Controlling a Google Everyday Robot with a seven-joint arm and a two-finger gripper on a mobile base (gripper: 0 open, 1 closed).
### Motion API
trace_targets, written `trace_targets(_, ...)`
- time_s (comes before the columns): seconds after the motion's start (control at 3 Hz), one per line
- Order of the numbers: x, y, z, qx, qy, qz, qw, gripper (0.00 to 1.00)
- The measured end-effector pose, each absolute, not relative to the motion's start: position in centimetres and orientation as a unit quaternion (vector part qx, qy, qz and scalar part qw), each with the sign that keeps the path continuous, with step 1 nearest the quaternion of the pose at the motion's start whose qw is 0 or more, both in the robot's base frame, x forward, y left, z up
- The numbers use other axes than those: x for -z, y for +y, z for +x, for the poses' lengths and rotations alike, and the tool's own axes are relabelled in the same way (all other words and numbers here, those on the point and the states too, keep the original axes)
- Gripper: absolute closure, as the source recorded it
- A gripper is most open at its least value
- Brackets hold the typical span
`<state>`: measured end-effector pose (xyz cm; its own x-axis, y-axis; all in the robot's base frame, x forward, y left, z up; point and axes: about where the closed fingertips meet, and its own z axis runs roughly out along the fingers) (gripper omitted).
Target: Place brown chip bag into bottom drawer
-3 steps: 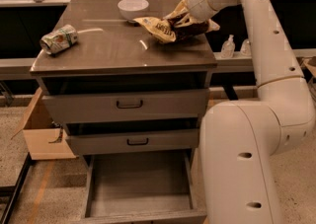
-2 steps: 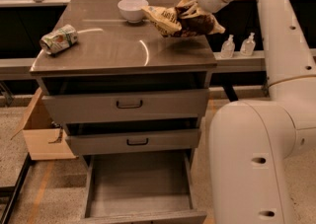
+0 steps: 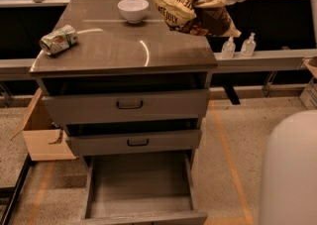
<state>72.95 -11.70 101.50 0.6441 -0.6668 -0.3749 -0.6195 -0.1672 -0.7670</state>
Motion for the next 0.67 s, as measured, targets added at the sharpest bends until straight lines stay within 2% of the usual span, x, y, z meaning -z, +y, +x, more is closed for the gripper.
trace_targets(0.67, -100.55, -11.14, 72.6, 0.015, 0.423, -0.767, 0.482, 1.0)
